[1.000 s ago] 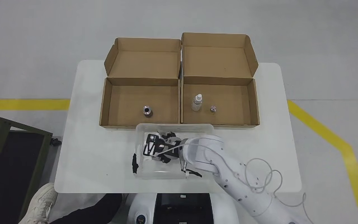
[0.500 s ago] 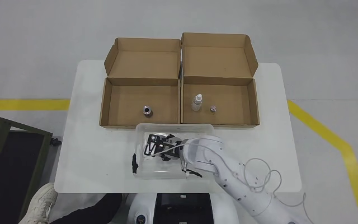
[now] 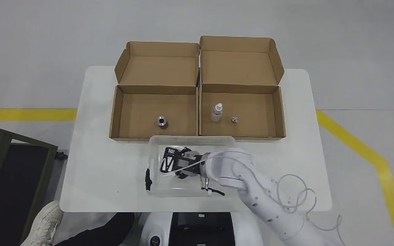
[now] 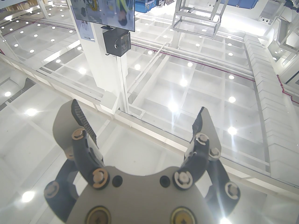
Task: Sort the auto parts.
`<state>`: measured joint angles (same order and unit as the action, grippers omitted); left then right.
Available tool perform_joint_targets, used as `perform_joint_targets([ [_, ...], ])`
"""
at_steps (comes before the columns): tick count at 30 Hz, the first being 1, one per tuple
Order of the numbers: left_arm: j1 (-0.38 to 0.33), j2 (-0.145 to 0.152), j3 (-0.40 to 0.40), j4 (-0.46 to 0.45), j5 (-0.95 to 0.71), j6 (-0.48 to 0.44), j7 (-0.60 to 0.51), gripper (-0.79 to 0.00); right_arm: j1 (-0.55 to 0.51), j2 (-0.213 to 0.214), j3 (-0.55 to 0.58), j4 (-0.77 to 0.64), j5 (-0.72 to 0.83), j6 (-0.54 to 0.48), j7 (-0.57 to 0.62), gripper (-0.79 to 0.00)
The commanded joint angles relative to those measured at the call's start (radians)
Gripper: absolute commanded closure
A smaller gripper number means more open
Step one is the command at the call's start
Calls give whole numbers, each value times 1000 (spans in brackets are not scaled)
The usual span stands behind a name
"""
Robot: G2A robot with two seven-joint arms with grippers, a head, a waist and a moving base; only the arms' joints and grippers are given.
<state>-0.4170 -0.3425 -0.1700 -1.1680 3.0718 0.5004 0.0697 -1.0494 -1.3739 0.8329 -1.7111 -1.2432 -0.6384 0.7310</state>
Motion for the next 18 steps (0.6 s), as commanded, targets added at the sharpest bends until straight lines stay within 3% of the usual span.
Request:
perform_joint_targets([
  [1, 0, 0, 0, 0, 0, 0, 0, -785, -10, 6, 21, -23, 20, -12, -2, 0],
  [9, 0, 0, 0, 0, 0, 0, 0, -785, -43, 23, 84, -88, 141, -53, -43, 0],
  [18, 0, 0, 0, 0, 0, 0, 0, -785, -9, 29, 116, -103, 310, -73, -81, 0],
])
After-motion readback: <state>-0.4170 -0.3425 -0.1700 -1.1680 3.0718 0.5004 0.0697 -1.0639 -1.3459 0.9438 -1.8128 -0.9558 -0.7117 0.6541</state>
